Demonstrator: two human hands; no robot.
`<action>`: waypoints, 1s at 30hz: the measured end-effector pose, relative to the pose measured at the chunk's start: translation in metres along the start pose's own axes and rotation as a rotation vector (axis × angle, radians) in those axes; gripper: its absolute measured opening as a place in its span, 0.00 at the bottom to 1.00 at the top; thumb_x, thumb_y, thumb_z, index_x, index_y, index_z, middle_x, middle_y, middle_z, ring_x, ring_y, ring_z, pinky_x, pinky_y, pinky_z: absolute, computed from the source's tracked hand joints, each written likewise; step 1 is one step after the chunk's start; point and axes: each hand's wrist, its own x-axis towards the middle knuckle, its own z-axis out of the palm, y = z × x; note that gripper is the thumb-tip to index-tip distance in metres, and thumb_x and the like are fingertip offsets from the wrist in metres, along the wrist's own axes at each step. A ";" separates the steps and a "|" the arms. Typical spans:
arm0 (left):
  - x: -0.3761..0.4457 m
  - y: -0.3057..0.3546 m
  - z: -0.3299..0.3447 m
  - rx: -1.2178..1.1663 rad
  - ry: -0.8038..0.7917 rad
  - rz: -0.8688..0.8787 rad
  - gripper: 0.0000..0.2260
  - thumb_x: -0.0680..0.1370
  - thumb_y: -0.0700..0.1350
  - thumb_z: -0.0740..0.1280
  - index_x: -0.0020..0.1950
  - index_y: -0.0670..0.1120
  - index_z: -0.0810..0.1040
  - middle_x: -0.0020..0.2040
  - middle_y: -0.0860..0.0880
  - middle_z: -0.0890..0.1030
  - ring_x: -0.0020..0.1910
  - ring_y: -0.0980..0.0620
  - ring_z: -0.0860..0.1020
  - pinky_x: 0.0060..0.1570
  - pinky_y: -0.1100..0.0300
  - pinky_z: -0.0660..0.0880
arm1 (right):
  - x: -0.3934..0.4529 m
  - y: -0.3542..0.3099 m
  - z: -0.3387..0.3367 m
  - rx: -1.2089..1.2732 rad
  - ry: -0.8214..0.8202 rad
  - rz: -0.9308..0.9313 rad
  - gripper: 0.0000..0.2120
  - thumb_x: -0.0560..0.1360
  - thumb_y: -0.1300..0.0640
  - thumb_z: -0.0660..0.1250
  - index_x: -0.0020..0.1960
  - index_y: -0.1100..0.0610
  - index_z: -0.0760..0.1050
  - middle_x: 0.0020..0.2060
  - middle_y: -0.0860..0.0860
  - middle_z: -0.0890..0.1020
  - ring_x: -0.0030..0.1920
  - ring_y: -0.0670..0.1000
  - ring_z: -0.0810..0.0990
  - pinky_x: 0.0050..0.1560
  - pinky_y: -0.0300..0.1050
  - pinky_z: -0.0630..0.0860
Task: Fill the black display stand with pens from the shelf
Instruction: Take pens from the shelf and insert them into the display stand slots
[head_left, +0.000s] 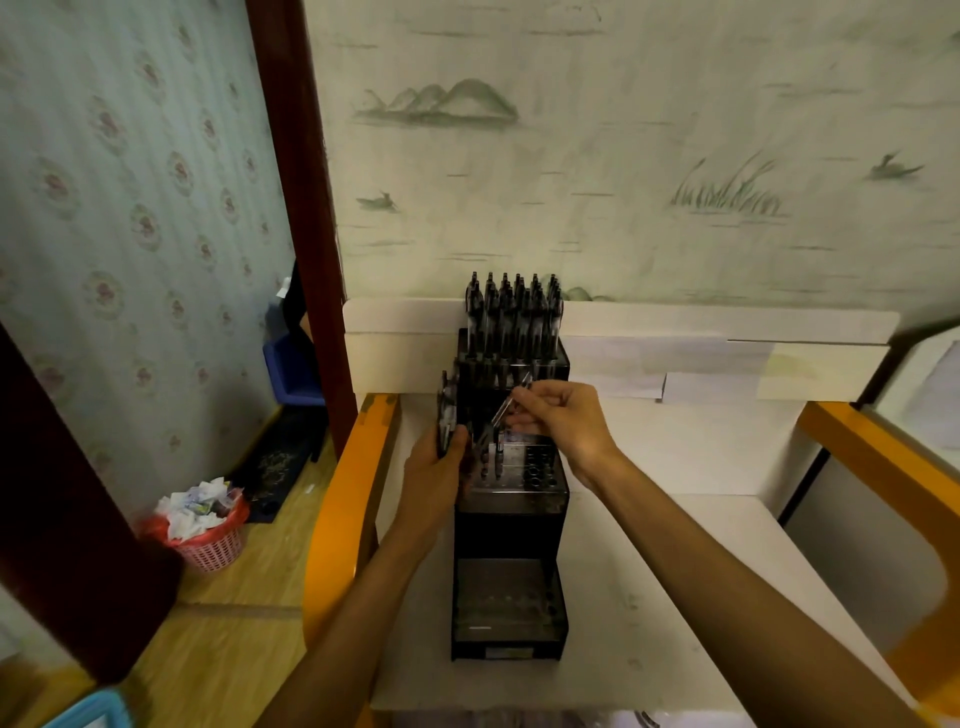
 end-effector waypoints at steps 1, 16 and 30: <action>0.001 -0.001 -0.003 0.019 0.032 0.025 0.07 0.84 0.50 0.61 0.51 0.53 0.77 0.37 0.55 0.81 0.34 0.60 0.78 0.32 0.66 0.72 | 0.002 -0.002 -0.003 -0.019 0.032 -0.022 0.10 0.77 0.62 0.69 0.51 0.71 0.80 0.42 0.64 0.85 0.38 0.55 0.86 0.43 0.46 0.84; 0.000 0.002 -0.013 -0.016 0.054 0.216 0.08 0.83 0.52 0.61 0.48 0.59 0.78 0.34 0.53 0.77 0.33 0.57 0.75 0.32 0.68 0.72 | 0.013 0.015 -0.014 -0.834 0.145 -0.361 0.11 0.79 0.56 0.69 0.39 0.60 0.78 0.34 0.52 0.84 0.36 0.49 0.82 0.41 0.46 0.78; 0.004 -0.009 -0.004 -0.058 -0.045 0.124 0.11 0.83 0.53 0.60 0.56 0.50 0.79 0.33 0.58 0.75 0.34 0.62 0.74 0.34 0.71 0.71 | 0.009 0.038 -0.009 -1.026 0.059 -0.235 0.17 0.78 0.50 0.69 0.35 0.60 0.80 0.28 0.53 0.78 0.30 0.50 0.75 0.36 0.41 0.67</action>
